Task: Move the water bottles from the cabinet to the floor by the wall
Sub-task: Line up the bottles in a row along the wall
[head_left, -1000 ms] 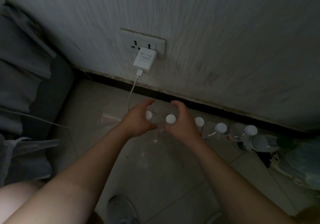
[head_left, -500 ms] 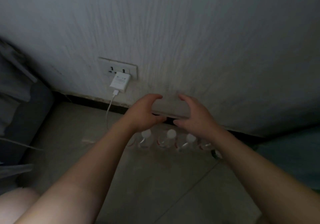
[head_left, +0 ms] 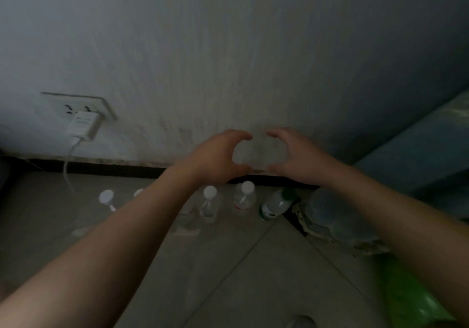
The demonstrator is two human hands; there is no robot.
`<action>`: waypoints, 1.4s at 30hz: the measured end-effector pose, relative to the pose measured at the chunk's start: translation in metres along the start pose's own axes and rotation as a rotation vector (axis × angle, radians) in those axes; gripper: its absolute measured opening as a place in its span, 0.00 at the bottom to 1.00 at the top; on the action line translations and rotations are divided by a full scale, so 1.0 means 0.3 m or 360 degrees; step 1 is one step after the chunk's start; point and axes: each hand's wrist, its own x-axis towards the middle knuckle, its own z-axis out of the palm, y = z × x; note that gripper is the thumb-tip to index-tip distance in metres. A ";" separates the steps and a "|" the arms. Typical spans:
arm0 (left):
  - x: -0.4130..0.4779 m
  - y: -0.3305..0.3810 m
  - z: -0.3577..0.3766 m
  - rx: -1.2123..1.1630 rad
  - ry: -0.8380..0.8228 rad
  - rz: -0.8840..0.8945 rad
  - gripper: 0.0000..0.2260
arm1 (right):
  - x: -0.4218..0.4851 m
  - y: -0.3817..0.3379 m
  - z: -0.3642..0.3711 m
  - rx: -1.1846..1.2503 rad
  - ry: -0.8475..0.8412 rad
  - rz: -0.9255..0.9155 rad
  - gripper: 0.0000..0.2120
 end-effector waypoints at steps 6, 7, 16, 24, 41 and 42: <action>0.080 0.079 0.143 0.0027 -0.0134 0.0016 0.33 | -0.046 0.175 0.042 0.0052 -0.0038 0.0075 0.36; 0.090 0.080 0.162 0.0060 -0.0153 0.0009 0.32 | -0.046 0.198 0.059 0.0039 -0.0081 0.0076 0.37; 0.100 0.013 0.327 0.0185 -0.0179 -0.0151 0.23 | -0.007 0.333 0.230 -0.0054 -0.0245 0.0024 0.35; 0.082 -0.037 0.397 0.0293 -0.0059 -0.0174 0.19 | -0.011 0.374 0.281 -0.0235 -0.0318 -0.0044 0.24; 0.127 -0.094 0.439 0.0269 0.0024 -0.0093 0.10 | 0.004 0.403 0.310 -0.0471 -0.0338 -0.0059 0.18; 0.134 -0.089 0.439 0.0264 0.0030 -0.0080 0.10 | 0.007 0.404 0.309 -0.0473 -0.0335 -0.0059 0.18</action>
